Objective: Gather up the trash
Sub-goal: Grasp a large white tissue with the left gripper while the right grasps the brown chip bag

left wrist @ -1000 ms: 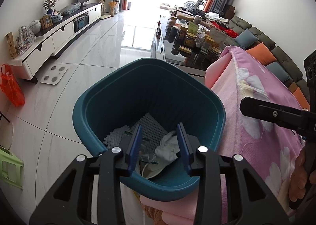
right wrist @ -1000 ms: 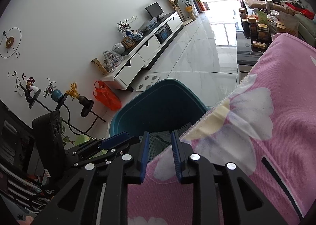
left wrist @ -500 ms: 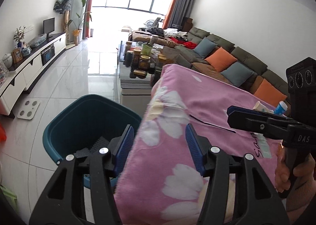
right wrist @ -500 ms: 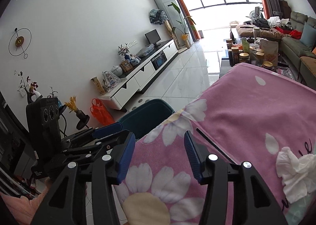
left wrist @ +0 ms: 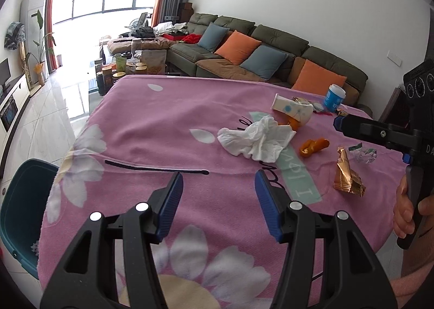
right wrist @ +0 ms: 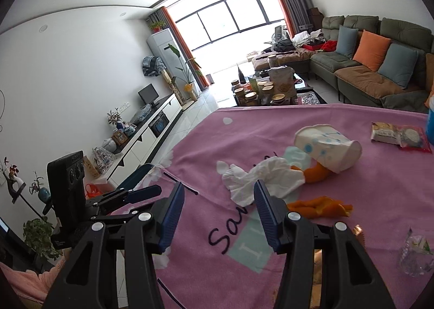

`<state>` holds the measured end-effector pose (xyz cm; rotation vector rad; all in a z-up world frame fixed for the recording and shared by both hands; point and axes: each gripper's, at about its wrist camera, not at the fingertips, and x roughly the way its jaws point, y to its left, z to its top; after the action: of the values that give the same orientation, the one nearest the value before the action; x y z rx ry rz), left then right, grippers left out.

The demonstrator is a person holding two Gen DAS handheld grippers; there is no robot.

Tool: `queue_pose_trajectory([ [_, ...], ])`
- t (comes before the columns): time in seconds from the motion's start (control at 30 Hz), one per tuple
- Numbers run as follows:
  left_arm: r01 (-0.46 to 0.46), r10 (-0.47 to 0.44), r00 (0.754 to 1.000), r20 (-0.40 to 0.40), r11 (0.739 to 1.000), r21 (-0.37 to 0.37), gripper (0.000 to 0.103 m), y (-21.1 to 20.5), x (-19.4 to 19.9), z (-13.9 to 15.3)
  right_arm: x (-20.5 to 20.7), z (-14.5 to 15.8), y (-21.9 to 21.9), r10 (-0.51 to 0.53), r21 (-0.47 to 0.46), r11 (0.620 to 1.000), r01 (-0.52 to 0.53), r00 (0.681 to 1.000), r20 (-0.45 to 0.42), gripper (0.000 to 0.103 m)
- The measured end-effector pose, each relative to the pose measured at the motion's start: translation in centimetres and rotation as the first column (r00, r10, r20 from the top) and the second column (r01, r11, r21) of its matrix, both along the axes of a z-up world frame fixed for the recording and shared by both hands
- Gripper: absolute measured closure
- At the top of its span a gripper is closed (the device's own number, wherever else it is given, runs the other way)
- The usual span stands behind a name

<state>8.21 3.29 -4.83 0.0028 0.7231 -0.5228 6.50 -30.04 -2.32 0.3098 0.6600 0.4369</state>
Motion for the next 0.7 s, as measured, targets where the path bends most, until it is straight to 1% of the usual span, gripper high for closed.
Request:
queue_pose_trajectory([
  [0.13, 0.046, -0.046, 0.999, -0.012, 0.999, 0.018, 0.048, -2.2, 0.7, -0.2, -1.2, -1.1, -3.6, -0.103, 0.002, 0.995, 0.103, 0.994, -0.026, 0.052],
  [0.3, 0.086, -0.085, 0.996, -0.017, 0.995, 0.054, 0.048, -5.1, 2.1, -0.6, -2.6, -3.0, -7.2, -0.208, -0.025, 0.978, 0.207, 0.976, -0.063, 0.05],
  [0.37, 0.096, -0.095, 0.995, -0.019, 0.993, 0.069, 0.048, -5.9, 2.7, -0.6, -2.9, -3.9, -7.8, -0.228, -0.027, 0.974, 0.226, 0.97, -0.09, 0.049],
  [0.47, 0.121, -0.119, 0.992, -0.037, 0.989, 0.089, 0.048, -7.1, 3.9, -0.9, -3.6, -5.0, -8.4, -0.244, -0.043, 0.97, 0.241, 0.963, -0.116, 0.042],
  [0.7, 0.124, -0.111, 0.99, -0.086, 0.978, 0.168, 0.049, -9.1, 6.2, -2.5, -3.8, -6.7, -9.2, -0.261, -0.05, 0.965, 0.257, 0.951, -0.167, 0.036],
])
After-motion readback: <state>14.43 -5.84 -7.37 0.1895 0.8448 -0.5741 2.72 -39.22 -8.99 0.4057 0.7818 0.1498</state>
